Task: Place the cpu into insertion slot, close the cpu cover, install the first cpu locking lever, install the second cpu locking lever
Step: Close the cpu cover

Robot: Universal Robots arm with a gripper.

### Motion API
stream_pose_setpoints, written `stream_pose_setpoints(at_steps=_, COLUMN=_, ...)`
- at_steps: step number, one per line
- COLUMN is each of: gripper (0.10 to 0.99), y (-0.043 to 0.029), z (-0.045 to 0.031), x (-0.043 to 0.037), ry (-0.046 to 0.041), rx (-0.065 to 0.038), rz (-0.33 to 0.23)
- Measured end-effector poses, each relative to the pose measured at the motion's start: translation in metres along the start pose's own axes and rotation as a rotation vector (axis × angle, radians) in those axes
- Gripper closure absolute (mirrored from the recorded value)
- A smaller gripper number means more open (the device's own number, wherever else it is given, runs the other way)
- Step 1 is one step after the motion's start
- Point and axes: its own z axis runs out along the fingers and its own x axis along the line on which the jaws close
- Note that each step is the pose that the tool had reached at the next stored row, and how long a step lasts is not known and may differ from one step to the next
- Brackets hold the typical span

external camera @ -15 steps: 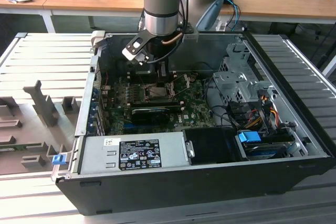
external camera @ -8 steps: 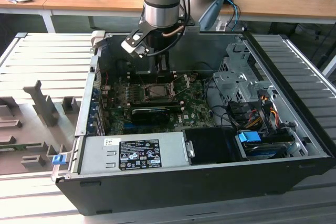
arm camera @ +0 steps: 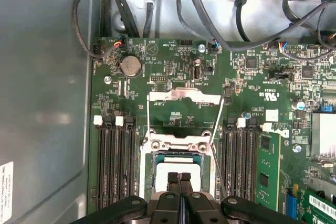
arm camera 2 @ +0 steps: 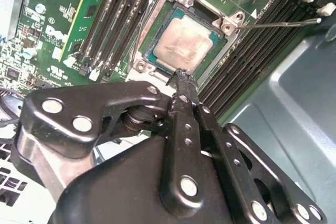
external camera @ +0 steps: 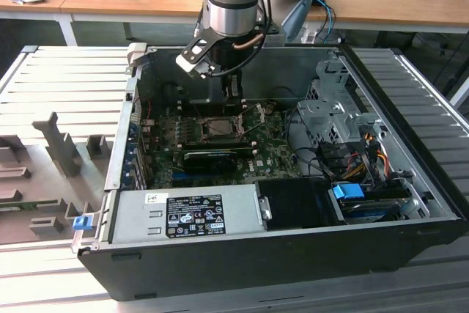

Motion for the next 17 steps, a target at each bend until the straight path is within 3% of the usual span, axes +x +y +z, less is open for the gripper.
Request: stream_pose_setpoints(at_steps=17, gripper=0.980, y=0.0104, z=0.0003, x=-0.0001, ry=0.0000, rx=0.000, rz=0.000)
